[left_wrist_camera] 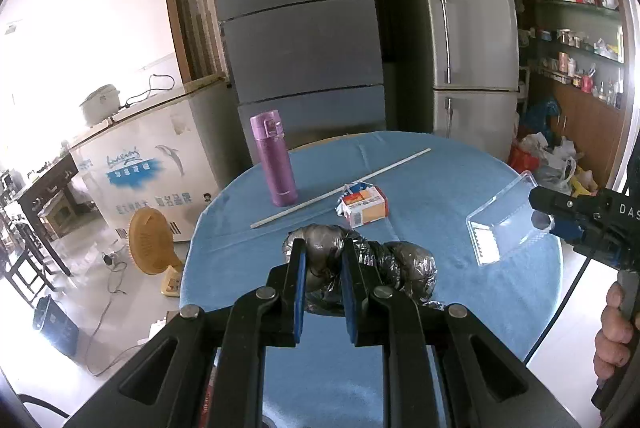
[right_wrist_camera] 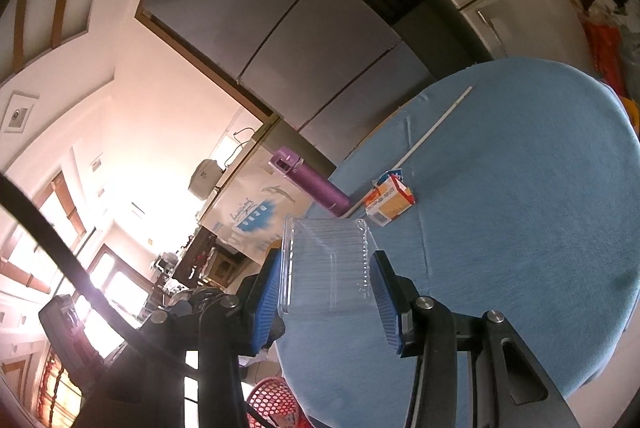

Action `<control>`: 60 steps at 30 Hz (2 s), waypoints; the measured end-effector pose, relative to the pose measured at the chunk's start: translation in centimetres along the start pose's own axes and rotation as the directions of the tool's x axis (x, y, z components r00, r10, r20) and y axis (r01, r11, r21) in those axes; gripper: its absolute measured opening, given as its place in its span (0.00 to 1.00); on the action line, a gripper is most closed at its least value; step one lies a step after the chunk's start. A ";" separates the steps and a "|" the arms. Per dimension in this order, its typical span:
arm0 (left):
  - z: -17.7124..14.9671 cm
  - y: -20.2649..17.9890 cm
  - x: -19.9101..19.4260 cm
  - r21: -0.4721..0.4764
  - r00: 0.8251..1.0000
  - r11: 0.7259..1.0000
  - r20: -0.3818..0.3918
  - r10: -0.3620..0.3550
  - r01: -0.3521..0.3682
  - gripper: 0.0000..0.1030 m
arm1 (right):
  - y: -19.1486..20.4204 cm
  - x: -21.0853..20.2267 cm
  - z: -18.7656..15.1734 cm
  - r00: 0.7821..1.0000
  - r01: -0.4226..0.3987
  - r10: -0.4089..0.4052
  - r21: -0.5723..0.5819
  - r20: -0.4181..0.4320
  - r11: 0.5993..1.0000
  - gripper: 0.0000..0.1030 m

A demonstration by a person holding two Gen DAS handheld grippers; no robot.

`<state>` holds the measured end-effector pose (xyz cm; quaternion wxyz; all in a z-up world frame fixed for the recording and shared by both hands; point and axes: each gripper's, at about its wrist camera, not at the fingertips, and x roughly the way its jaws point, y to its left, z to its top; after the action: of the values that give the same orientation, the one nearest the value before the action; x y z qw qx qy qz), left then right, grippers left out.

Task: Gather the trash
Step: 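Lift the black bag and clear container up off the table, then carry the black bag and clear container toward the red basket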

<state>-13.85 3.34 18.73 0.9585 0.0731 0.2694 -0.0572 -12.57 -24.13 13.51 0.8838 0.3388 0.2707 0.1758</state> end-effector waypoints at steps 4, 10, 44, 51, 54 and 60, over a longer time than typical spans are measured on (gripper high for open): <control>-0.3 0.5 -0.2 -0.003 1.000 1.000 0.002 0.017 -0.017 0.16 | 0.4 0.4 -0.3 1.000 -0.005 0.005 -0.008 -0.011 1.000 0.46; -1.0 1.7 0.2 -0.020 0.999 0.999 -0.015 0.038 -0.039 0.16 | 0.6 1.0 -0.7 0.999 -0.008 0.008 -0.013 -0.032 1.000 0.46; -3.5 5.2 0.4 -0.074 0.994 0.993 -0.055 0.092 -0.096 0.16 | 3.7 3.7 -3.1 0.992 -0.029 0.022 -0.061 -0.123 0.998 0.46; -3.9 5.9 0.3 -0.087 0.993 0.991 -0.060 0.099 -0.104 0.16 | 4.5 4.4 -3.5 0.990 -0.034 0.023 -0.076 -0.141 0.997 0.46; -4.1 6.2 0.3 -0.093 0.993 0.990 -0.062 0.103 -0.108 0.16 | 4.8 4.6 -3.8 0.988 -0.039 0.026 -0.079 -0.149 0.996 0.46; -4.4 6.9 0.5 -0.104 0.992 0.988 -0.070 0.109 -0.116 0.16 | 5.5 5.5 -4.1 0.986 -0.044 0.028 -0.092 -0.166 0.995 0.46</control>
<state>-14.66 10.84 15.50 0.9536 0.0382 0.2982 0.0139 -11.41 -15.47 12.75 0.8703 0.2852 0.3279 0.2318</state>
